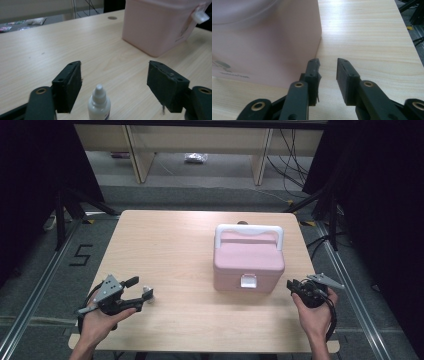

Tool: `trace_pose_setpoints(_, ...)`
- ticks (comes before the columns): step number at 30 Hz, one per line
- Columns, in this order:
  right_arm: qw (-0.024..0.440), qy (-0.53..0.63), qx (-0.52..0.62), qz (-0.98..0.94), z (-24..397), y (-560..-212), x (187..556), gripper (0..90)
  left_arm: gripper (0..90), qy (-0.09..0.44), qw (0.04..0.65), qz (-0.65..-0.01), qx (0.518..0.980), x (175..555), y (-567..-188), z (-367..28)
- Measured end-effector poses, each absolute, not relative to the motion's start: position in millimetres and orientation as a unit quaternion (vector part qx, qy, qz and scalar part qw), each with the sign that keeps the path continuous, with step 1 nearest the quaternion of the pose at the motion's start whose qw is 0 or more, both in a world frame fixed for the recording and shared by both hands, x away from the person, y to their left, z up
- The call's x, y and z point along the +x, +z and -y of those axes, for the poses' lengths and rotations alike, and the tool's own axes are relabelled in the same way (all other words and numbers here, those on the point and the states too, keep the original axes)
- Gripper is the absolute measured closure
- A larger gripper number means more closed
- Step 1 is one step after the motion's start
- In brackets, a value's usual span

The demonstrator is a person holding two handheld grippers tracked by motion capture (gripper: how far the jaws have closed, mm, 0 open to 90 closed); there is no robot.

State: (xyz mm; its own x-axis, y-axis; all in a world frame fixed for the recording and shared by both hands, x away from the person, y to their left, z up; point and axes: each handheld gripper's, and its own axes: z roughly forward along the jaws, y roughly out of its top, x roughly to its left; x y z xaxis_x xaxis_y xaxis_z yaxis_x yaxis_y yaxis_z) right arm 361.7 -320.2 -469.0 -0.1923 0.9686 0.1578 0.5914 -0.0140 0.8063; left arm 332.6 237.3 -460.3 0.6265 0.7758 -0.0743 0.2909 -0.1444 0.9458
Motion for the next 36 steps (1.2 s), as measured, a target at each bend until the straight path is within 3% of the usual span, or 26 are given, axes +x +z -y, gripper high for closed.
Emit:
trace_pose_setpoints(6, 0.229, 0.399, 0.591, -0.663, 321.6, -462.0, 369.2, 84.4, 50.5, 0.222, 0.575, -0.346, 0.708, 335.9, -436.3, -213.8)
trace_pose_setpoints(10, 0.219, 0.404, 0.588, -0.666, 323.2, -460.3, 374.3, 90.0, 78.0, 0.186, 0.587, -0.336, 0.713, 344.6, -433.0, -192.4)
trace_pose_setpoints(14, 0.212, 0.398, 0.591, -0.669, 320.8, -457.2, 375.4, 90.0, 89.4, 0.167, 0.577, -0.335, 0.726, 359.3, -436.5, -168.9)
trace_pose_setpoints(24, 0.188, 0.399, 0.602, -0.665, 315.3, -446.1, 382.2, 90.0, 89.7, 0.161, 0.54, -0.333, 0.756, 384.5, -444.8, -113.8)
trace_pose_setpoints(36, 0.196, 0.395, 0.579, -0.685, 309.8, -438.3, 396.8, 90.0, 89.4, 0.162, 0.506, -0.334, 0.779, 415.0, -454.2, -68.6)
